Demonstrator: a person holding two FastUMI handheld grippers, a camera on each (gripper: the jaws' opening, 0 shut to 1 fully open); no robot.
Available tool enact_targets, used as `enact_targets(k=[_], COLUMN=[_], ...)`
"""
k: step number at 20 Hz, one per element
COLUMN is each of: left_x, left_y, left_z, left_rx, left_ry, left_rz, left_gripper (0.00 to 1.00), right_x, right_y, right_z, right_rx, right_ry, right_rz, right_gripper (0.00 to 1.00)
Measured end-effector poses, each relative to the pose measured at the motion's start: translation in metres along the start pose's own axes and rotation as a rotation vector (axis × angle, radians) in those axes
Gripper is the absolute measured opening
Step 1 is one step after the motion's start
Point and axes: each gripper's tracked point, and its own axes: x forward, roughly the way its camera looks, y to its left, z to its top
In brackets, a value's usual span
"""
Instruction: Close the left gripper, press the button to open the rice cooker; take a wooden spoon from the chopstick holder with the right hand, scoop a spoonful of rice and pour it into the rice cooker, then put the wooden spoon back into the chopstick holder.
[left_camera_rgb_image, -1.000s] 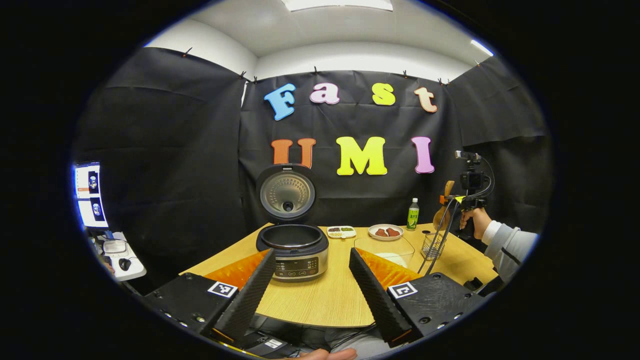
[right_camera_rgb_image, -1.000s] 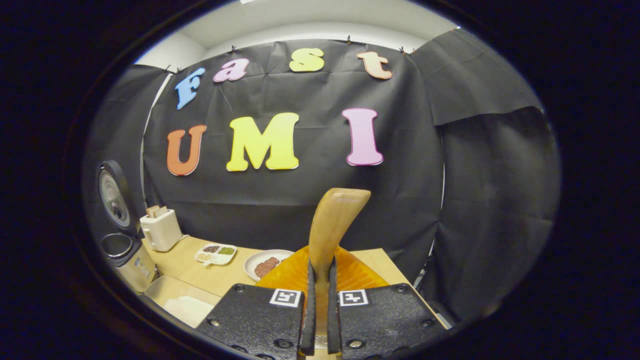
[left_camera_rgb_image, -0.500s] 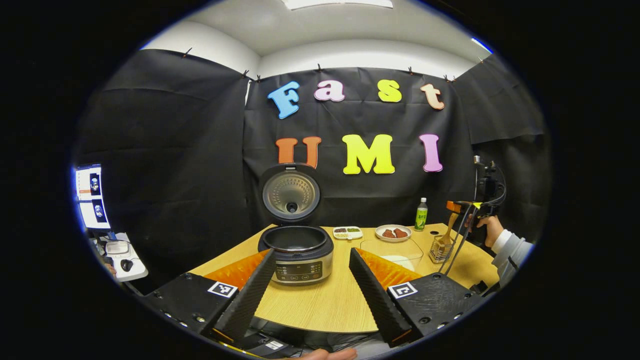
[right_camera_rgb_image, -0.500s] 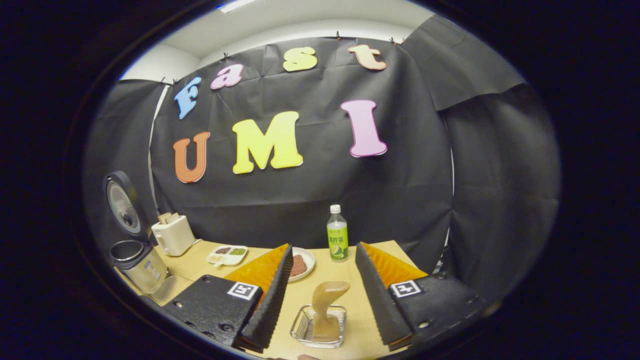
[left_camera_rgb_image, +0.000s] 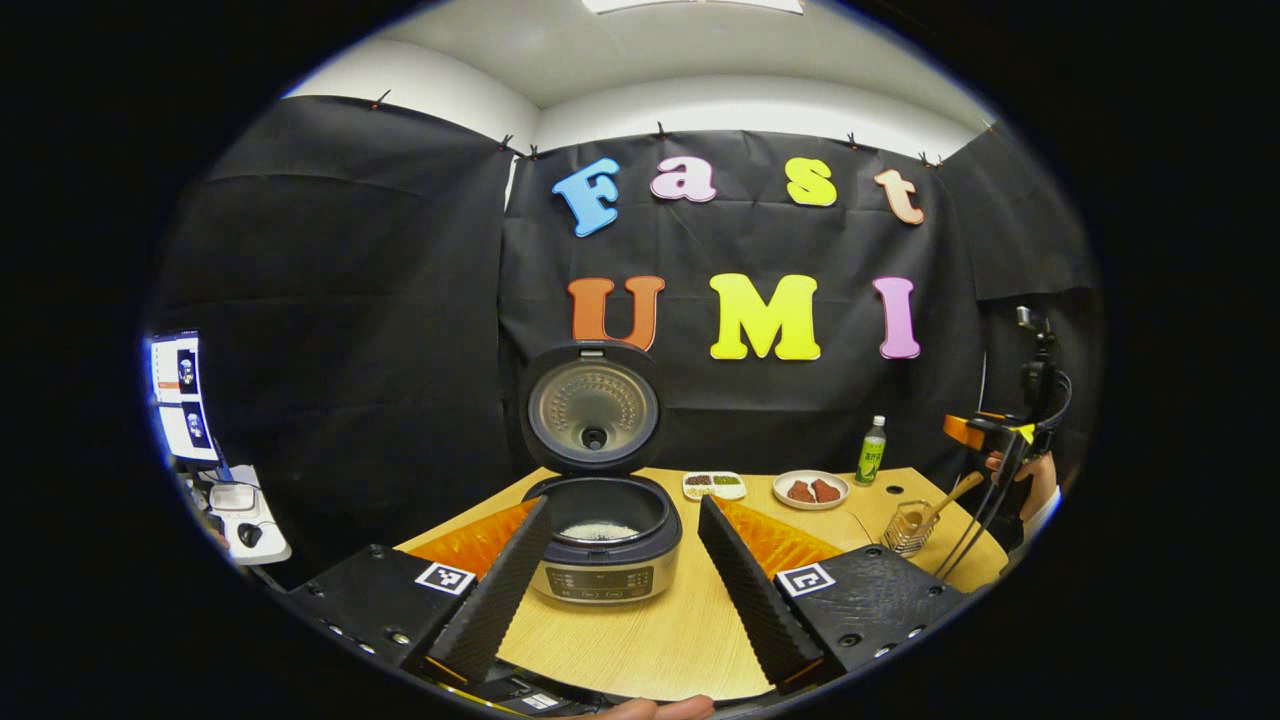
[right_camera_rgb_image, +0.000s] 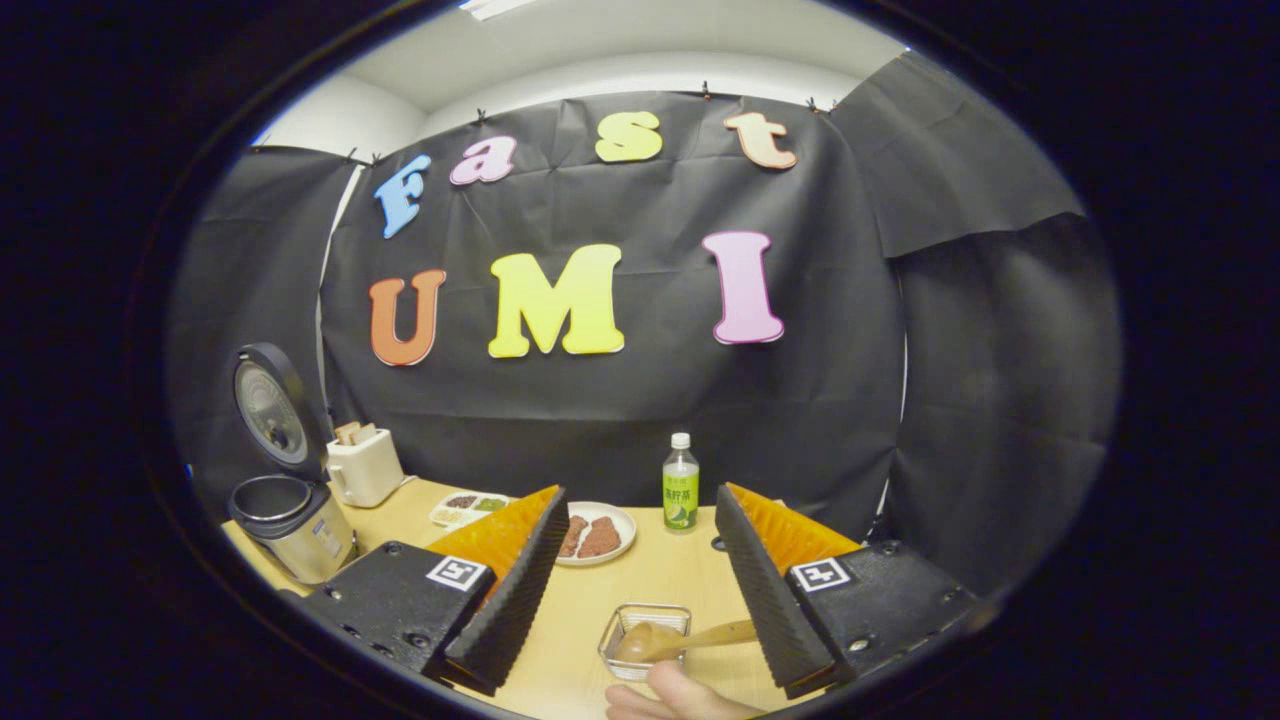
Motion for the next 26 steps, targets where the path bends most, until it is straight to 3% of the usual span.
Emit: enact_targets(k=[4, 7, 10, 15, 19, 26], left_x=[0.026, 0.045, 0.063, 0.103, 0.146, 0.226], left_y=[-0.002, -0.007, -0.001, 0.017, 0.025, 0.038], left_z=[0.012, 0.031, 0.051, 0.097, 0.129, 0.148], left_rx=[0.008, 0.047, 0.097, 0.07, 0.06, 0.014], left_ry=[-0.001, -0.028, -0.062, -0.127, -0.157, -0.162], left_rz=[0.023, 0.026, 0.044, 0.072, 0.046, -0.015], left_gripper=[0.95, 0.94, 0.93, 0.93, 0.93, 0.93], right_x=[-0.032, -0.057, -0.07, -0.087, -0.092, -0.102], right_y=[-0.011, -0.003, -0.004, 0.006, 0.014, 0.006], right_z=[0.023, 0.043, 0.036, 0.025, 0.016, 0.019], right_rx=[-0.039, -0.079, -0.055, -0.037, -0.058, -0.057], right_ry=[-0.025, -0.052, -0.018, 0.01, 0.018, -0.01], right_rz=[-0.07, -0.05, -0.056, -0.04, -0.011, -0.012], right_gripper=[0.96, 0.96, 0.97, 0.96, 0.97, 0.97])
